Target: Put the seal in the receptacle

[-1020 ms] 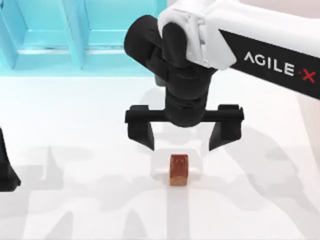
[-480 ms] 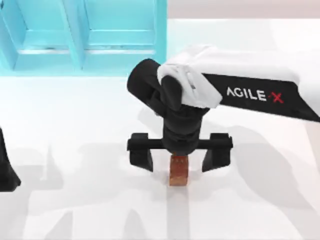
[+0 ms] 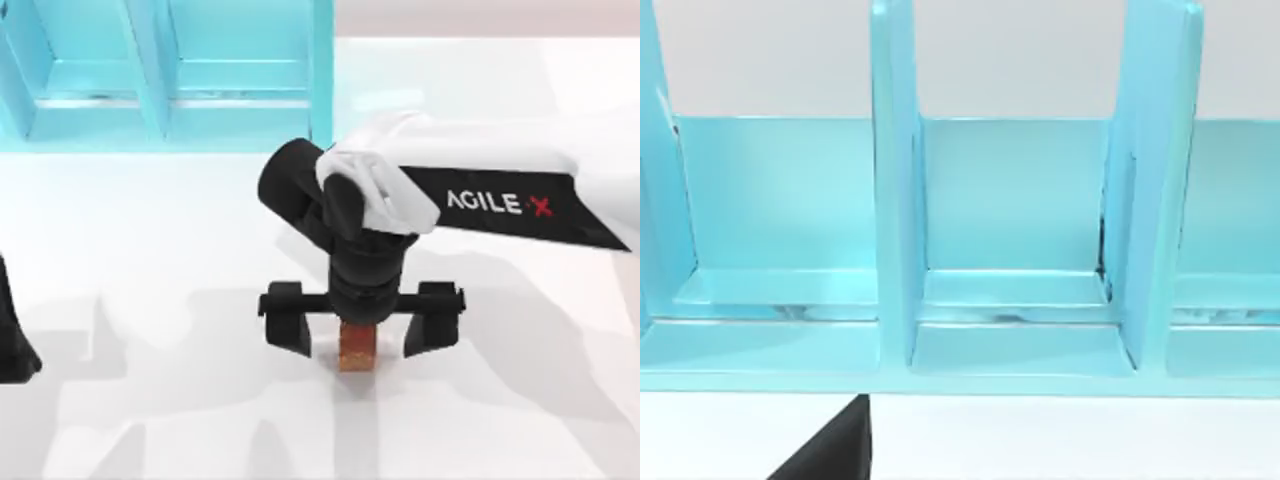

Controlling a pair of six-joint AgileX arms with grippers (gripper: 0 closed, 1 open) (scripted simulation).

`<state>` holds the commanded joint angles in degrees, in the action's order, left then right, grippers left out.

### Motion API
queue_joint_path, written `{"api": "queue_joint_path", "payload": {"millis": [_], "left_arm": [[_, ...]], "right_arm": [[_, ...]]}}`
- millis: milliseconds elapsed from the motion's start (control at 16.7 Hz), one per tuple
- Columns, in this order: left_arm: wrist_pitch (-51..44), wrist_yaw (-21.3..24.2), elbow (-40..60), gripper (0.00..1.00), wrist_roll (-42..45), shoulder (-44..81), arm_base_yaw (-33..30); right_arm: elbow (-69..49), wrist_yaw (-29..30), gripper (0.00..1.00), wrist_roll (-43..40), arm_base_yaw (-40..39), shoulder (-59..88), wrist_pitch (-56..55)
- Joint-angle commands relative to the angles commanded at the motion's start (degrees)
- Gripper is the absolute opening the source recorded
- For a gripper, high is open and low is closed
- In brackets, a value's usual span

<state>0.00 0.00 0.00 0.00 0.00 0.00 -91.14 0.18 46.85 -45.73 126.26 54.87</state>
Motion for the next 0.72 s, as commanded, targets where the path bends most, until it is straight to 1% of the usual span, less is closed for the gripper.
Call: {"api": "queue_joint_path", "payload": {"millis": [660, 720], "left_arm": [[0.0, 0.0, 0.0, 1.00, 0.0, 0.0, 0.0], [0.0, 0.0, 0.0, 1.00, 0.0, 0.0, 0.0]], "right_arm": [[0.0, 0.0, 0.02, 0.0, 0.0, 0.0, 0.0], [0.0, 0.0, 0.00, 0.0, 0.0, 0.0, 0.0]]}}
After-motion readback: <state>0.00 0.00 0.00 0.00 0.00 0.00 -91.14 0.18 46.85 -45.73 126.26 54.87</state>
